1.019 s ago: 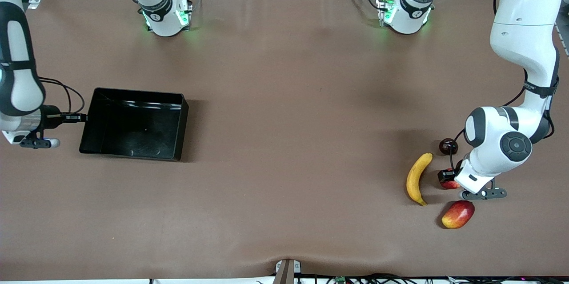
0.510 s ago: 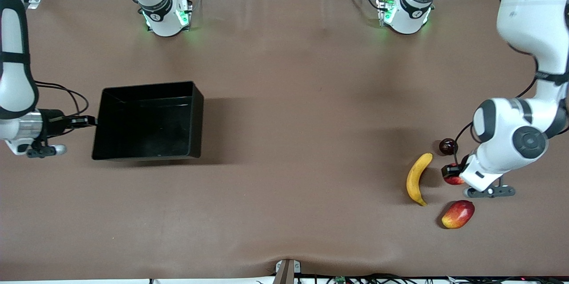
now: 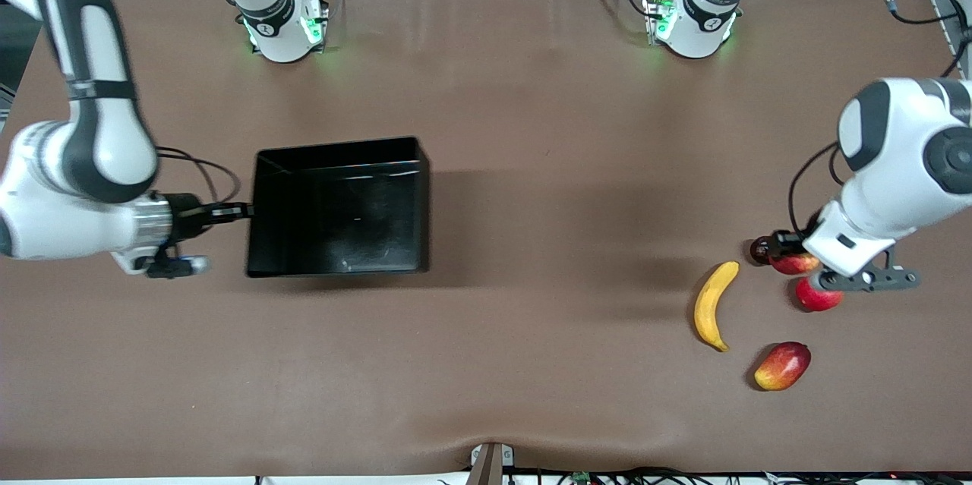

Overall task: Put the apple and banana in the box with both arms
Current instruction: 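Lift the apple with the left gripper while the right gripper approaches the box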

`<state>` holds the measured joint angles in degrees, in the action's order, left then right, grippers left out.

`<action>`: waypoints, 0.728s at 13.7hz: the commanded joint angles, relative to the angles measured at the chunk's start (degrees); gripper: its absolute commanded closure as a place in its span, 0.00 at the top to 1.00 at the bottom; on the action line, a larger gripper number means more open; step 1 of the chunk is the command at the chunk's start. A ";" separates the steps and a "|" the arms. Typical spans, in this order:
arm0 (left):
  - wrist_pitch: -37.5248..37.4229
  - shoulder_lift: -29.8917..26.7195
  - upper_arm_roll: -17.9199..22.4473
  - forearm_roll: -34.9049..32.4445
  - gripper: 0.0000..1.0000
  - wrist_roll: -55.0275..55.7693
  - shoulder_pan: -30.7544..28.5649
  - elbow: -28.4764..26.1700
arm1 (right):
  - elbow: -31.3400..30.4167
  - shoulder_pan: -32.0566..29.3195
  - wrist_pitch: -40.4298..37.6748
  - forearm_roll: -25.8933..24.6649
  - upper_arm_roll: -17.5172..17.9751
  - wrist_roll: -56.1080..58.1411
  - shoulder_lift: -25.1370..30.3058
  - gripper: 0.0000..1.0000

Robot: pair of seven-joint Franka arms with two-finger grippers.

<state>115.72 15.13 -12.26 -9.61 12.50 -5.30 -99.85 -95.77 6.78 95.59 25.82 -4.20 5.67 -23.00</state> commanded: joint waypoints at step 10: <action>1.53 -1.34 -16.48 -1.20 0.00 33.98 6.07 -6.76 | 0.67 27.48 24.71 10.10 -0.64 -21.12 -9.85 0.00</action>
<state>116.03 12.83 -28.60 -9.66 42.22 -1.37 -106.29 -96.32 32.15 117.72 32.02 -4.17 -14.08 -30.73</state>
